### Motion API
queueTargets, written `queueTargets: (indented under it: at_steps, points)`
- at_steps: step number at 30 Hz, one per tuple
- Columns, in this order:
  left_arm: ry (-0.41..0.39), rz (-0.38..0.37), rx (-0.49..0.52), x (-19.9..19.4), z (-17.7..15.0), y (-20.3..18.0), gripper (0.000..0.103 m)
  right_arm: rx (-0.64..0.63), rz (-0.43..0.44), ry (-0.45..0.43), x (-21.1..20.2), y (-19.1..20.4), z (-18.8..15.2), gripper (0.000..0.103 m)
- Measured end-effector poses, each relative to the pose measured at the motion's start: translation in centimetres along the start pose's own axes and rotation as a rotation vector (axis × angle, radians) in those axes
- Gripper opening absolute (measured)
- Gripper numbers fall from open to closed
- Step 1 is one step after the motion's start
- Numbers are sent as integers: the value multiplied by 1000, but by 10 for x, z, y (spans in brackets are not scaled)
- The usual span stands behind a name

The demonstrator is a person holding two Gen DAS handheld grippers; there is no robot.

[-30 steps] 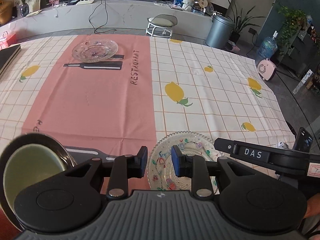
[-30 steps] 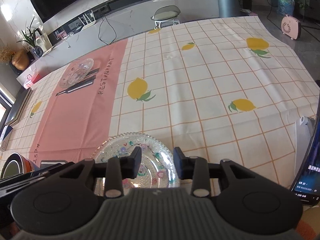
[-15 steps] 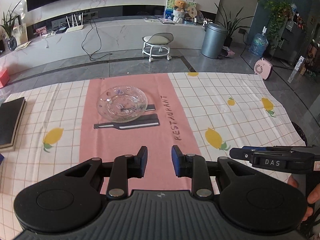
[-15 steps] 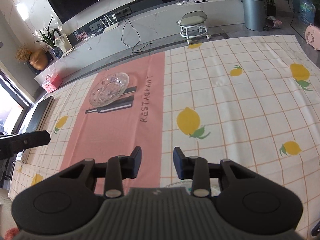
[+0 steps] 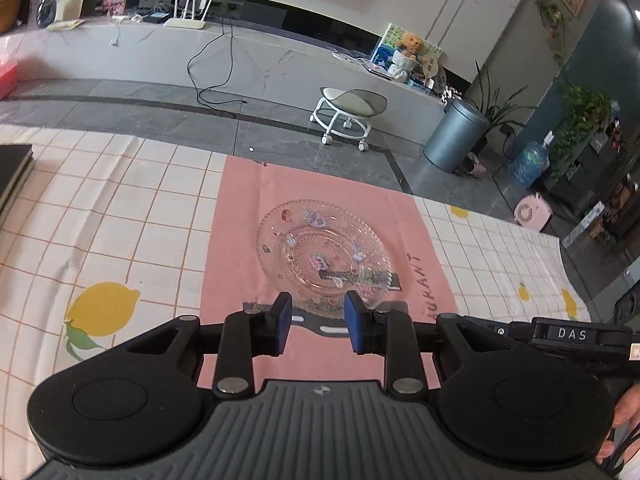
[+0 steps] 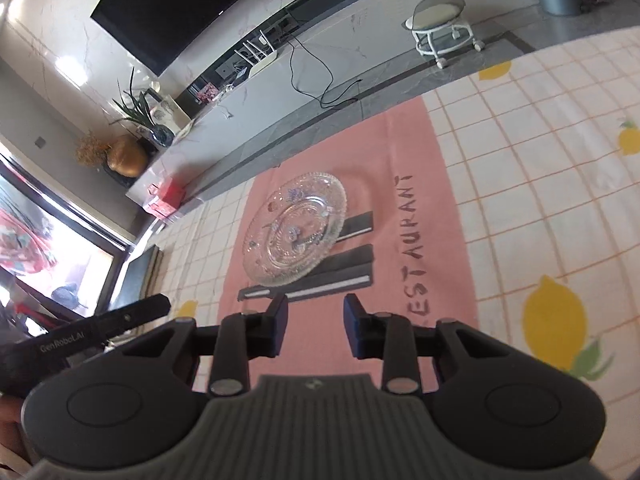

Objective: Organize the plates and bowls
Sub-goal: 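Reach the left gripper to the glass plate on the pink runner and grasp its rim, then lift and carry the second glass plate toward the bowl stack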

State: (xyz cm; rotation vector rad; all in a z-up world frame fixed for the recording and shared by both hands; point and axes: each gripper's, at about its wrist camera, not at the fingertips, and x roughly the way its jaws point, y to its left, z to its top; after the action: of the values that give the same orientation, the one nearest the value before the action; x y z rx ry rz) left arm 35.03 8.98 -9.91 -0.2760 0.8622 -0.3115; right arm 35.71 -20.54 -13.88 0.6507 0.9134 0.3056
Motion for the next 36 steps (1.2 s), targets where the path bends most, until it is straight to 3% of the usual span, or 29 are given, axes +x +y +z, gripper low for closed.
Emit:
queueTargets:
  at_steps: [4, 11, 26, 31, 33, 36]
  points:
    - [1, 0, -103, 34, 8, 30, 32, 36, -14, 24, 41, -6, 18, 23]
    - [-19, -35, -180, 67, 14, 55, 32, 10, -28, 48, 79, -10, 50, 23]
    - [-14, -50, -175, 94, 12, 62, 31, 29, 18, 75, 114, -30, 63, 18]
    - [-17, -65, -208, 99, 11, 65, 13, 22, 19, 78, 118, -28, 63, 15]
    - [-22, -59, -209, 99, 10, 65, 11, 20, 1, 72, 119, -28, 62, 7]
    - [-21, -49, -208, 98, 9, 63, 10, 38, 8, 71, 119, -31, 61, 5]
